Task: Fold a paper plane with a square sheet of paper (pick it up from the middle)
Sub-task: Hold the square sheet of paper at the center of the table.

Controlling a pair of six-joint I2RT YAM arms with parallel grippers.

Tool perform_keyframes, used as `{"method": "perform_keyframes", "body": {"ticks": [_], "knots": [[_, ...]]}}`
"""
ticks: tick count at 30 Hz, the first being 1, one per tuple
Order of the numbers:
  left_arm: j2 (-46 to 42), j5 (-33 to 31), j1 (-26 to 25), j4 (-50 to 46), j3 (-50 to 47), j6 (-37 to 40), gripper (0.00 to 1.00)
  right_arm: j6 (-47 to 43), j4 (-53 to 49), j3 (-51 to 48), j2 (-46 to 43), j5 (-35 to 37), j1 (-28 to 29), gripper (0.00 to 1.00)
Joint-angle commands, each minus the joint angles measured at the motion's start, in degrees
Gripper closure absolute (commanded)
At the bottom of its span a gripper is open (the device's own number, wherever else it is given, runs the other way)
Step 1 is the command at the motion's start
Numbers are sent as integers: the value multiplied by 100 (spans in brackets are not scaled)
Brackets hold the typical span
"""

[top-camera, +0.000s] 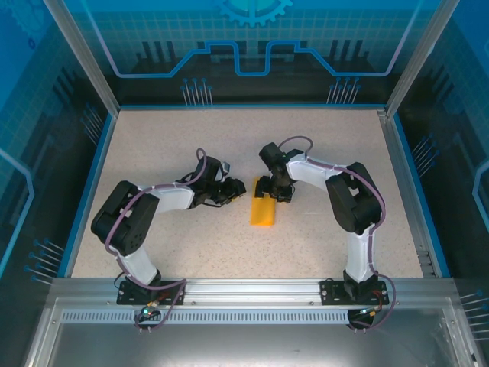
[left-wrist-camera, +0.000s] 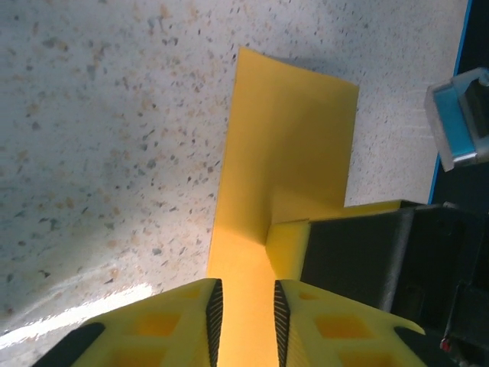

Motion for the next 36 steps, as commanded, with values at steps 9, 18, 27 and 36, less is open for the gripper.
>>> {"method": "perform_keyframes", "body": {"ticks": [9,18,27,36], "knots": [[-164,686,-38,156,-368,-305,85,123,-172,-186,780,152,129,29],[-27,814,-56,129,-289,-280,90,16,-196,-153,896,154,130,29],[42,602,-56,-41,-253,-299,90,-227,-156,-267,983,115,128,29],[112,723,-115,119,-229,-346,90,-333,-182,-184,1090,64,122,29]]}}
